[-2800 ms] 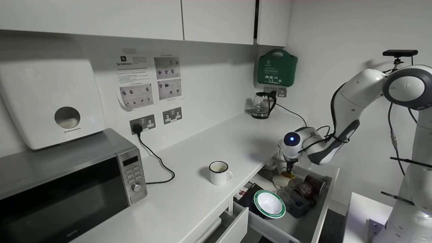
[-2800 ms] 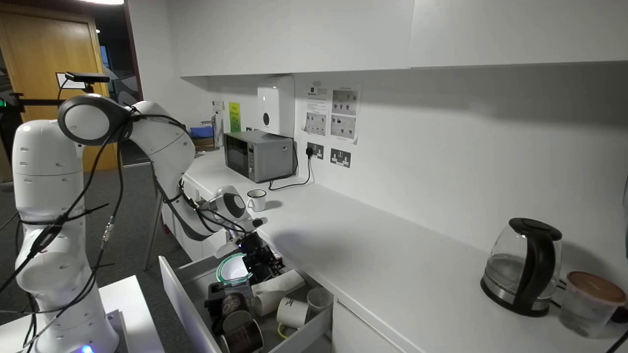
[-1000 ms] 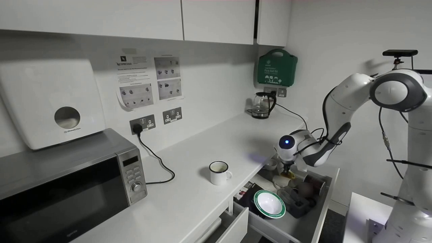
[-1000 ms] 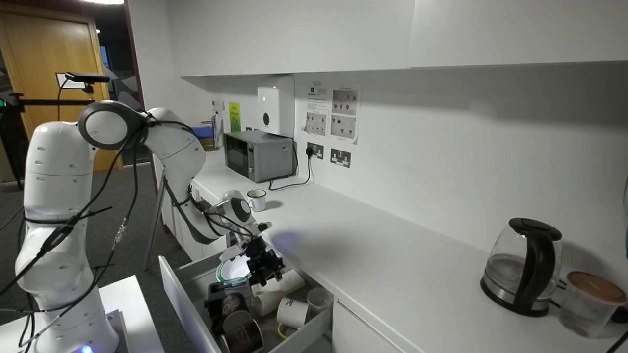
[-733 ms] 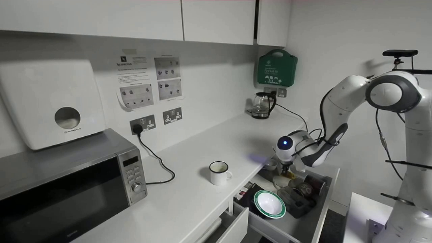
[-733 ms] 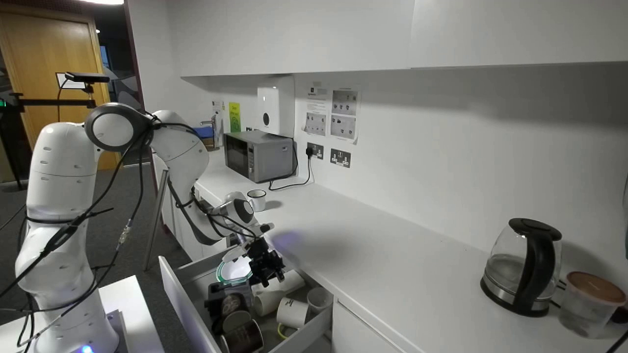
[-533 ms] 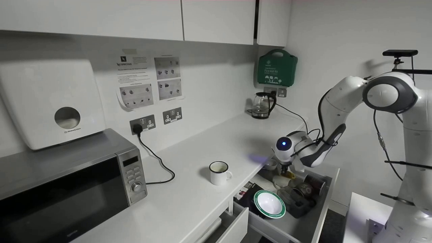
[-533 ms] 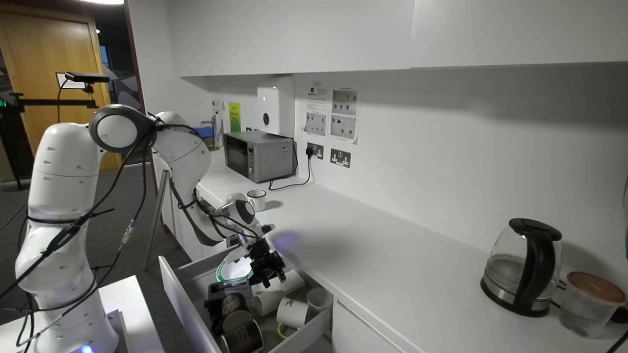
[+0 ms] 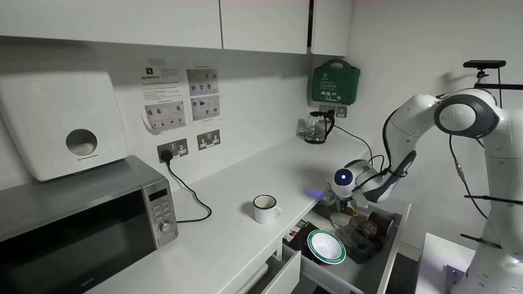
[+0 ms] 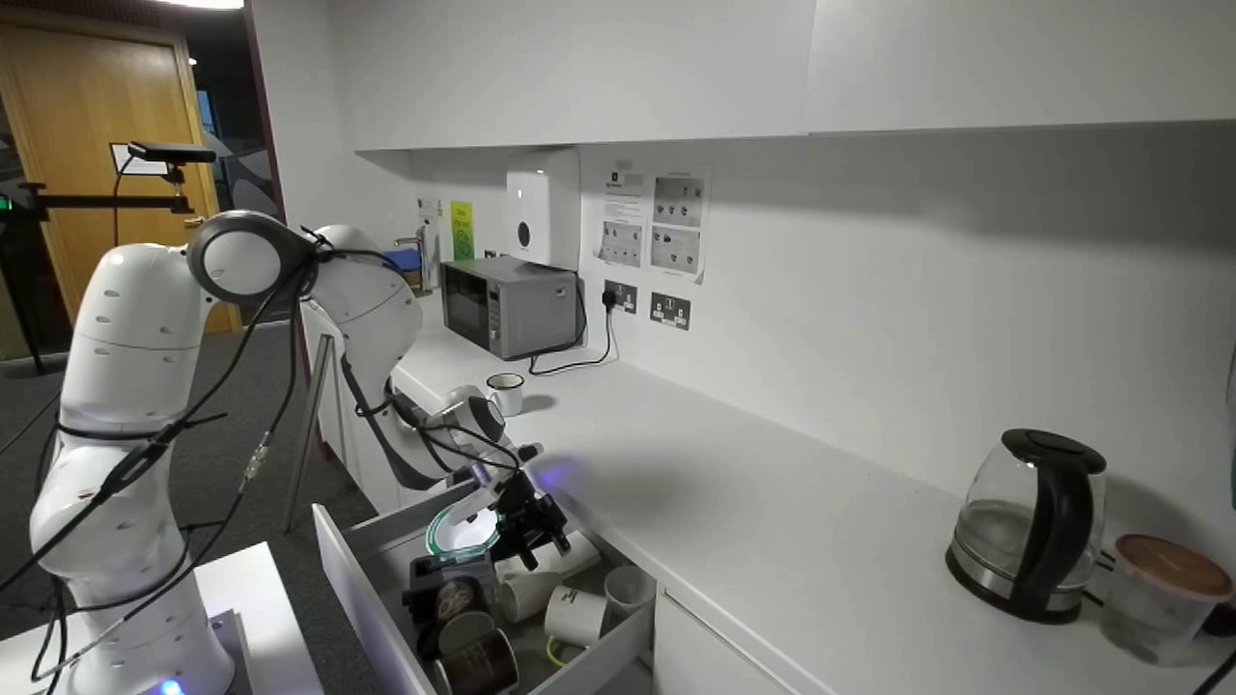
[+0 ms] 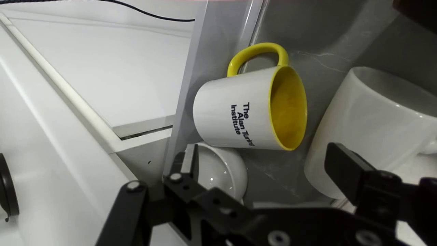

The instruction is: Open the drawer on the right, take three mugs out of the drawer and place them on the countertop

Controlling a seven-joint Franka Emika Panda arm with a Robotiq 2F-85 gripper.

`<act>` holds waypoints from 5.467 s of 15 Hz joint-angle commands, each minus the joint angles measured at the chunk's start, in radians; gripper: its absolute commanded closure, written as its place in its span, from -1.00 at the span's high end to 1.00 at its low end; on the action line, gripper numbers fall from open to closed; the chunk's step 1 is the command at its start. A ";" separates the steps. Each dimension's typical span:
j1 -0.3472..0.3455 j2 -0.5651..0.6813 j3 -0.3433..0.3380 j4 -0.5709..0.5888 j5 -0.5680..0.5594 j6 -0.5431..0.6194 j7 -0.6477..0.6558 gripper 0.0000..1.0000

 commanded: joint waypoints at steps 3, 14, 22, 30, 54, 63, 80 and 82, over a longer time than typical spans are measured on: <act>-0.018 0.032 -0.005 0.026 -0.084 -0.013 0.028 1.00; -0.043 0.094 -0.004 0.064 -0.140 -0.025 0.031 1.00; -0.045 0.137 -0.006 0.090 -0.163 -0.034 0.029 1.00; -0.049 0.128 -0.001 0.094 -0.215 -0.074 0.038 1.00; -0.071 0.197 0.002 0.165 -0.229 -0.077 0.023 1.00; -0.074 0.210 0.004 0.170 -0.207 -0.087 0.006 -0.61; -0.108 0.100 0.007 0.124 -0.060 -0.111 -0.017 -0.94; -0.104 0.073 0.002 0.110 -0.019 -0.105 -0.014 -0.94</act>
